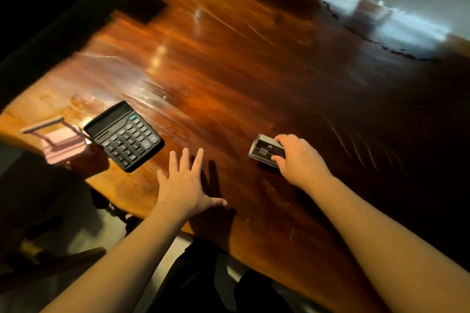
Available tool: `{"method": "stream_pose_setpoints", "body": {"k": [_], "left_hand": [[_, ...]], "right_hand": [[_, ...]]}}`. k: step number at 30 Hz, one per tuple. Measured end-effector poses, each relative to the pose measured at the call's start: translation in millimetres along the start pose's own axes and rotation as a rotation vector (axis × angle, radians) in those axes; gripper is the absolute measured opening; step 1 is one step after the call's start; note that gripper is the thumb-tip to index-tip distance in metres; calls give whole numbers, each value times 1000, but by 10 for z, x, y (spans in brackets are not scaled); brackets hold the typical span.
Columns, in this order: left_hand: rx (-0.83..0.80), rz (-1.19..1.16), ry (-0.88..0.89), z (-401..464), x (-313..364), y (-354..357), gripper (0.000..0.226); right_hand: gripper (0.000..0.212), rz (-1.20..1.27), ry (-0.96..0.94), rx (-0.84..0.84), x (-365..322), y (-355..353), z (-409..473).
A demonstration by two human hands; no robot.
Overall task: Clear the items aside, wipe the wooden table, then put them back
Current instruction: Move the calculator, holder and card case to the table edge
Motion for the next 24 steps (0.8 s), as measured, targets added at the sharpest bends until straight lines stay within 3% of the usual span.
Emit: {"method": "stream_pose_setpoints", "body": {"k": [14, 24], "left_hand": [[-23, -81, -63, -217, -743, 405, 143], [-70, -98, -35, -223, -778, 436, 136]], "right_hand": [[41, -179, -362, -76, -2042, 131, 1104], [43, -219, -406, -100, -2509, 317, 1368]]}}
Point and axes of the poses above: each hand's wrist, its own z-axis towards the middle knuckle, its own y-axis out of the palm, x = y × z, the point moved 9 cm from there along z, towards the middle knuckle, and after that the axes turned 1 degree about -x, right-handed, at the moved point
